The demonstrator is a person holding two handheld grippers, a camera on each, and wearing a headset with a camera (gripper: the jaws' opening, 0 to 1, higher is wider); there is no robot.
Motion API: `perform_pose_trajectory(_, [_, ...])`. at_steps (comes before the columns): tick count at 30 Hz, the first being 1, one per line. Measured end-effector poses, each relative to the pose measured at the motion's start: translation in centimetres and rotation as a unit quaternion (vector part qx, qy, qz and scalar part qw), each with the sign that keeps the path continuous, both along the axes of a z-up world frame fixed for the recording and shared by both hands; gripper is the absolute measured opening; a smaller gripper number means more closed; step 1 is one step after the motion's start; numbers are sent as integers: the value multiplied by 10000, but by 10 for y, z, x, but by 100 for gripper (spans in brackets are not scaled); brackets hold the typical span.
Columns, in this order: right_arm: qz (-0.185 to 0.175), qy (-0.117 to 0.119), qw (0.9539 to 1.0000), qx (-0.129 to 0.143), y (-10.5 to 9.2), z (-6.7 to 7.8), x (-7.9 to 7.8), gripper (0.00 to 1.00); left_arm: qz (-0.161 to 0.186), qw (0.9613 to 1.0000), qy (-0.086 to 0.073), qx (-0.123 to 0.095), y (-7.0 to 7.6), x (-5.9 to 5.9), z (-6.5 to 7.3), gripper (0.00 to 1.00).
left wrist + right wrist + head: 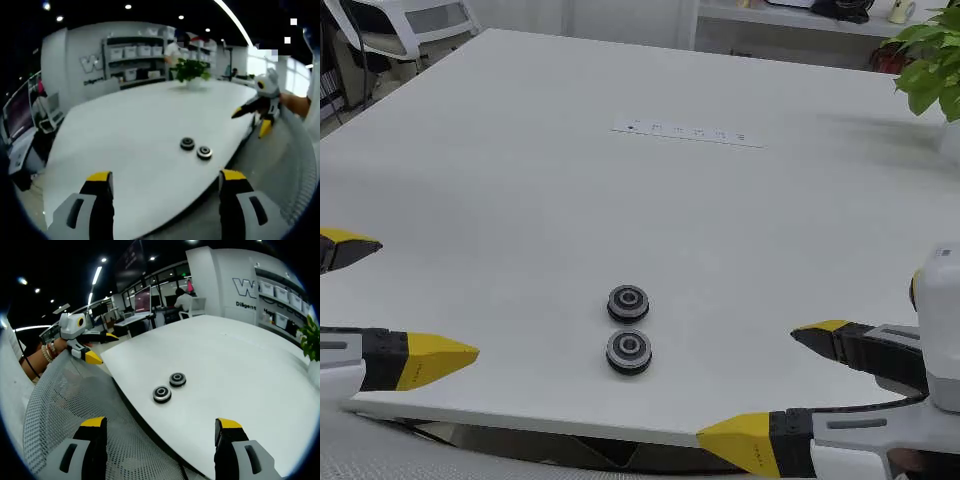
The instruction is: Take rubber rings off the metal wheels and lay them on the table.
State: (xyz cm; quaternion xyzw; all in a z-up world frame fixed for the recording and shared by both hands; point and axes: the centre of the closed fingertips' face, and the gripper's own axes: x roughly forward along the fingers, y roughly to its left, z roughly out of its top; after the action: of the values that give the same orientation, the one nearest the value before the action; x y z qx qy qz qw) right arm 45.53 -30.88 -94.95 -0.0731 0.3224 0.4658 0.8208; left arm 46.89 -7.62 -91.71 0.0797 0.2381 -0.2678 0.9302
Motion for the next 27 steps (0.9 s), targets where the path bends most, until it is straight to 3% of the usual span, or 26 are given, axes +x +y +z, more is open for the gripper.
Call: perform_pose_trajectory(27, [-2, 27, 10000, 20, 0, 0, 0, 86, 12, 10000, -21, -87, -1, 0, 2, 84])
